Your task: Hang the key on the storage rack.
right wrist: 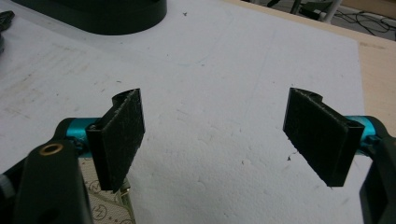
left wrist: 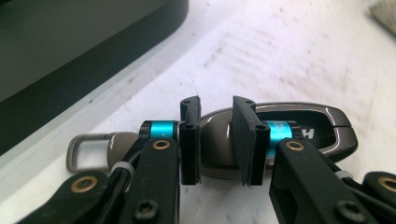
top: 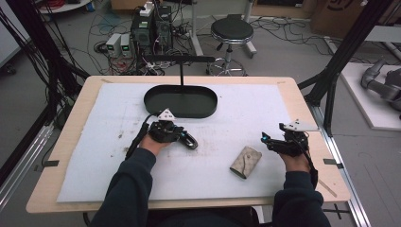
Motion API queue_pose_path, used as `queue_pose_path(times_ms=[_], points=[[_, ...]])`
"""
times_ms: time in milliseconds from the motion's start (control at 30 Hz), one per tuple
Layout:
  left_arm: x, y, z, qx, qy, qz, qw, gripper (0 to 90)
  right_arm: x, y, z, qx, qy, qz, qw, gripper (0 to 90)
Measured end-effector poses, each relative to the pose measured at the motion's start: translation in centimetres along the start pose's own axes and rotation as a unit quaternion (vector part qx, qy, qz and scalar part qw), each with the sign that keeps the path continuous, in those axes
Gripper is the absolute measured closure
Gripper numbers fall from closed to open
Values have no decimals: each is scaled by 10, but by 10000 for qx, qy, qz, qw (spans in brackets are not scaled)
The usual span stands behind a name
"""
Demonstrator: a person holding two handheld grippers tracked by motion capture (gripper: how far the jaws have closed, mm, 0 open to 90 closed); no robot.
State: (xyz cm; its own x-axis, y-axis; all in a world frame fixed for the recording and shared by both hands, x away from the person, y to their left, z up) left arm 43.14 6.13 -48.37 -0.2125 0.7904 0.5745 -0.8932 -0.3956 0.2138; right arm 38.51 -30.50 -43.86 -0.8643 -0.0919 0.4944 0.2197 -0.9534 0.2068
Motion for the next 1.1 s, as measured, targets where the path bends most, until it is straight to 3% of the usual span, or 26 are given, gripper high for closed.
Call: queue_pose_path(times_ms=[167, 400, 433, 467, 500, 533, 633, 700, 733, 767, 833, 867, 933, 1100], points=[[12, 1, -7, -203, -184, -62, 9996, 729, 0, 0, 0, -17, -8, -4, 10000, 211], [35, 3, -12, -293, -161, -143, 9993, 731, 0, 0, 0, -25, -10, -5, 10000, 211], [39, 3, -14, -328, -202, -138, 9992, 819, 0, 0, 0, -3, -1, -4, 10000, 211], [43, 6, -14, -420, -129, -260, 9987, 819, 0, 0, 0, -3, -1, -4, 10000, 211], [47, 7, -13, -490, -113, -167, 9986, 896, 0, 0, 0, -32, -14, -3, 10000, 211], [51, 9, -12, -517, -38, -192, 9985, 896, 0, 0, 0, -32, -14, -3, 10000, 211], [61, 7, -13, -363, 16, -39, 9993, 888, -1, -1, 0, -10, -18, 6, 10000, 211], [65, 3, -15, 142, 167, 144, 9997, 859, -1, -2, 0, 5, -19, 7, 10000, 211], [66, 0, -17, 474, 259, 273, 9982, 774, -1, -2, 0, 7, -15, 8, 10000, 211], [66, -4, -20, 799, 314, 453, 9953, 627, -1, -3, 0, 18, -25, 12, 10000, 211], [64, -10, -27, 1554, 278, 736, 9847, 505, -2, -4, 0, 28, -39, 24, 10000, 211], [62, -11, -29, 1764, 297, 824, 9804, 454, -2, -5, 0, 27, -55, 27, 10000, 211], [57, -7, -29, 2044, 578, 903, 9730, 444, -3, -5, 0, 32, -56, 33, 10000, 211], [41, 15, -27, 2225, 795, 1110, 9653, 379, -4, -4, -1, 36, -86, 17, 10000, 211]])
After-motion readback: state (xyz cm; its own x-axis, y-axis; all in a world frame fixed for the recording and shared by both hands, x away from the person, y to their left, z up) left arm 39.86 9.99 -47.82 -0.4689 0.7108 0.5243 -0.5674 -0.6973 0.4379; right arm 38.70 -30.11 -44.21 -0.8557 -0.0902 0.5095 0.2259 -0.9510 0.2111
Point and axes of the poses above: each handheld gripper's, and its own axes: x roughly backward along the jaws, z roughly out of its top, y roughly to its right, the point moved 7 cm from there along -x, roughly forward along the jaws, and after that the axes turned 15 degrees about -z, right-handed, at the moved point
